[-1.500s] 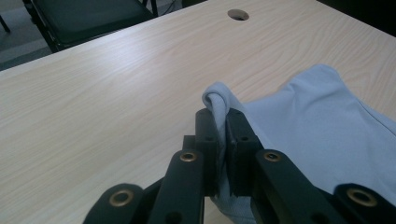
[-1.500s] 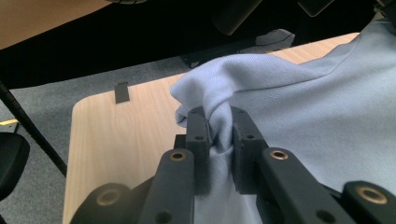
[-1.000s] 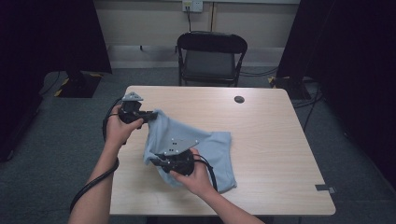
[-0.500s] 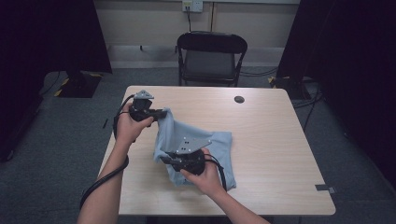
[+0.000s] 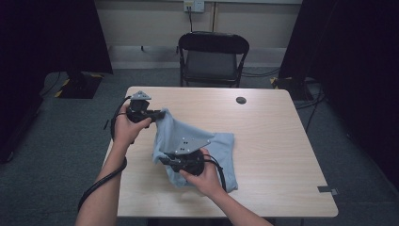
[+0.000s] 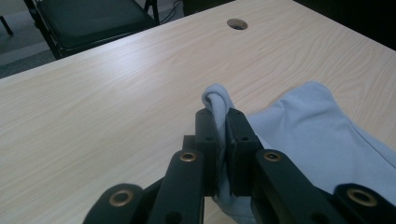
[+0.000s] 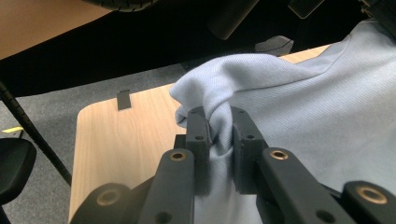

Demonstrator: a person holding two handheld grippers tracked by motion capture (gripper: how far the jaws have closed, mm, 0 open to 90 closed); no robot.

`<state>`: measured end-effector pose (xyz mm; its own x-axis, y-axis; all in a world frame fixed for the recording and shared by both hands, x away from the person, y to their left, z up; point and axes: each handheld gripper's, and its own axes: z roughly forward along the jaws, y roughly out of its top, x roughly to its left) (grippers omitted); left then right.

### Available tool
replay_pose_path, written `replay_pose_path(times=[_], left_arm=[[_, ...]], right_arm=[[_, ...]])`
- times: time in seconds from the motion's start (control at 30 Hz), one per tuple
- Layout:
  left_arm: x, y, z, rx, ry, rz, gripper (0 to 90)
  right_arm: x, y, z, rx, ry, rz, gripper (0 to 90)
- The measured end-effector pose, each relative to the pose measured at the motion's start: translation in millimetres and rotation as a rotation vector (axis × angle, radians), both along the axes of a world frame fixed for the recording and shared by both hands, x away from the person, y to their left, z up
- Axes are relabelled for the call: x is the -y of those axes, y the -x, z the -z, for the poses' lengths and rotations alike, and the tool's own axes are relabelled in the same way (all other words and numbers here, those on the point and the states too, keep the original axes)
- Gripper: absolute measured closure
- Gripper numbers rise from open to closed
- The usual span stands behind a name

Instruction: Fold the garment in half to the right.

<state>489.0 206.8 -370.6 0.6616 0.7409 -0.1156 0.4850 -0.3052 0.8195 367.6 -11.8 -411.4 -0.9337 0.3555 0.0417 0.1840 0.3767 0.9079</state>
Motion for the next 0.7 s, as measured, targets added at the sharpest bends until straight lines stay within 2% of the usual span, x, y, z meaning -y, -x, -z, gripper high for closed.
replay_pose_path(times=[0.33,0.57,0.7], left_arm=[[-22.3,5.6,1.4,-0.001,0.007,-0.023,85.5],[-44.2,13.0,0.9,0.000,0.019,-0.051,85.6],[-55.1,18.1,-6.8,-0.004,-0.005,-0.057,85.6]], right_arm=[[-21.5,-0.4,-0.4,0.004,0.022,-0.037,79.9],[-44.1,-1.3,1.0,-0.005,0.017,-0.070,79.9],[-61.0,1.7,-1.5,0.000,0.008,-0.097,79.9]])
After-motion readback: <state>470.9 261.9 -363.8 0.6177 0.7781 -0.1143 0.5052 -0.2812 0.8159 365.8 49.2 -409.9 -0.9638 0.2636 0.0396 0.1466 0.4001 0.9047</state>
